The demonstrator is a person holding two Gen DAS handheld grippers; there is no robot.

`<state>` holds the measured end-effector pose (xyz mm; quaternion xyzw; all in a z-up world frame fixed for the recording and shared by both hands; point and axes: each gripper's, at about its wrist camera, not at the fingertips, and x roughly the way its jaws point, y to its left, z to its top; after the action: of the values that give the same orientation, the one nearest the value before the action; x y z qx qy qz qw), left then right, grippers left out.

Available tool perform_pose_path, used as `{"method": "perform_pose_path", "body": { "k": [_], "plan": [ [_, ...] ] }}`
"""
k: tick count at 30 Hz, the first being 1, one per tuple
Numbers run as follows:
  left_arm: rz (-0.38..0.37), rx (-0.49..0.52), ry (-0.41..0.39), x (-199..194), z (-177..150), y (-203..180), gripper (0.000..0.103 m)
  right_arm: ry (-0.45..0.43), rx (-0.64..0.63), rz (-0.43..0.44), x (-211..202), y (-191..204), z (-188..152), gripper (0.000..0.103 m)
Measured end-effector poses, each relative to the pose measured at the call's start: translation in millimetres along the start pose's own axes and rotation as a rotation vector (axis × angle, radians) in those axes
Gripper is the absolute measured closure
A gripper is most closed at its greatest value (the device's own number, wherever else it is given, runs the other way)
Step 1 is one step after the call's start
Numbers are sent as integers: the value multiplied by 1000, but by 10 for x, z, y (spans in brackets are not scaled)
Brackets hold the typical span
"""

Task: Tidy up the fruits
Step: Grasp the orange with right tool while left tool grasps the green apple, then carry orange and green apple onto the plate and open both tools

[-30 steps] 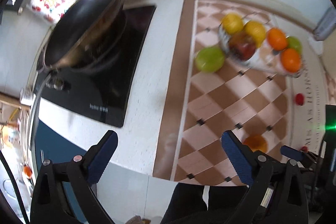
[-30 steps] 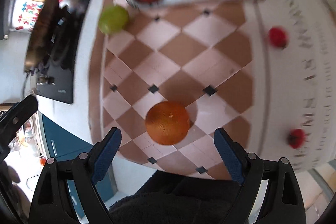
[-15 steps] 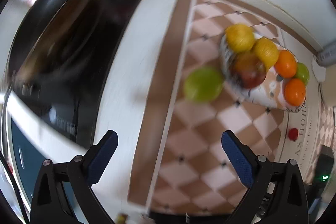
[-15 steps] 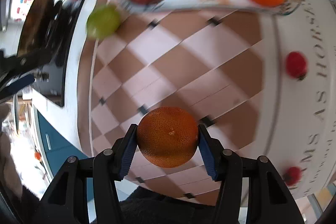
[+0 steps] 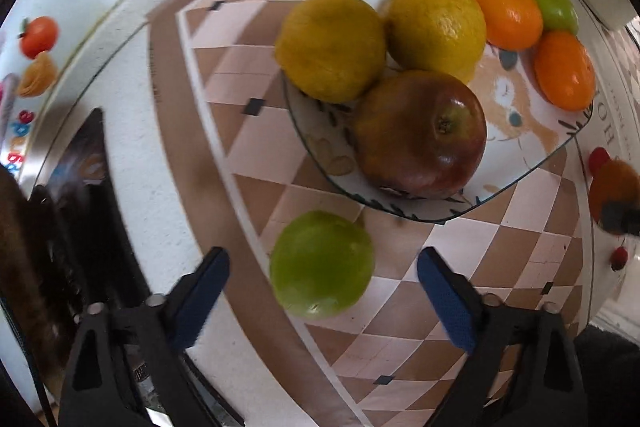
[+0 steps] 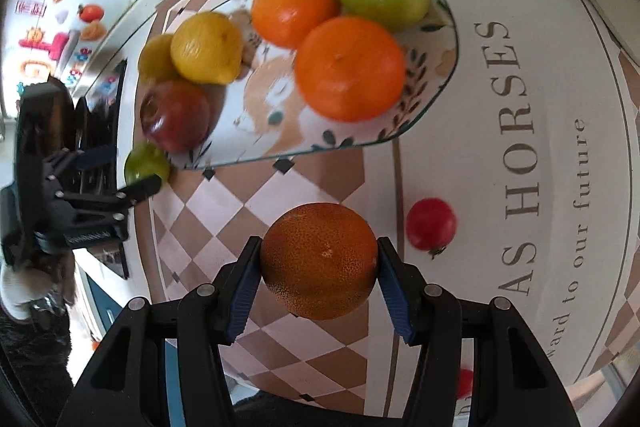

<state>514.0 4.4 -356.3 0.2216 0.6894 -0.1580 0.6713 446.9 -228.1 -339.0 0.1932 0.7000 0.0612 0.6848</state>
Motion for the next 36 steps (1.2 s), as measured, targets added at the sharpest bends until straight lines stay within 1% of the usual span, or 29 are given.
{"method": "perform_pose_path", "body": {
  "k": [1,2,3,5,7,10,11,12,14,17,19,20,24,27,30,31,32,34,35,36],
  "plan": [
    [-14,2,15,42,15,-1,34,3,3,-1,-4,-20,20,44],
    [-16,1,35,91,25,2,39,6,4,-1,-8,-35,34,44],
    [-10,5,36,108,24,-7,41,11,6,0,-5,-41,42,44],
    [7,3,32,128,25,12,48,19,0,-5,15,-24,36,44],
    [-16,-37,31,135,12,65,48,26,-6,-2,78,69,11,44],
    [-66,-143,28,135,-115,177,48,39,-22,-2,161,166,-23,44],
    [-96,-213,35,136,-194,204,48,47,-31,-1,196,200,-46,44],
    [-127,-262,45,141,-258,223,48,56,-38,1,238,237,-74,44],
    [-225,-371,79,148,-447,202,48,71,-54,3,324,314,-121,44],
    [-345,-455,84,108,-696,45,48,90,-79,3,432,409,-200,44],
    [-392,-473,87,96,-781,-78,48,97,-99,-10,493,478,-249,44],
    [-401,-479,89,114,-814,-140,48,99,-110,-18,522,504,-276,44],
    [-367,-505,98,264,-854,-222,48,91,-152,-68,580,563,-367,44],
    [-335,-503,77,253,-883,-317,48,110,-147,-51,619,535,-392,43],
    [-323,-498,66,256,-875,-361,48,114,-137,-44,625,502,-407,36],
    [-319,-494,65,243,-867,-369,48,112,-130,-44,620,490,-409,36],
    [-312,-492,61,185,-900,-502,48,111,-127,-41,619,483,-410,36],
    [-308,-493,60,156,-940,-551,48,106,-127,-44,623,484,-419,36],
    [-307,-497,59,155,-943,-559,48,98,-128,-43,608,474,-427,39],
    [-307,-501,58,148,-955,-551,48,88,-130,-38,601,474,-434,44]
  ]
}}
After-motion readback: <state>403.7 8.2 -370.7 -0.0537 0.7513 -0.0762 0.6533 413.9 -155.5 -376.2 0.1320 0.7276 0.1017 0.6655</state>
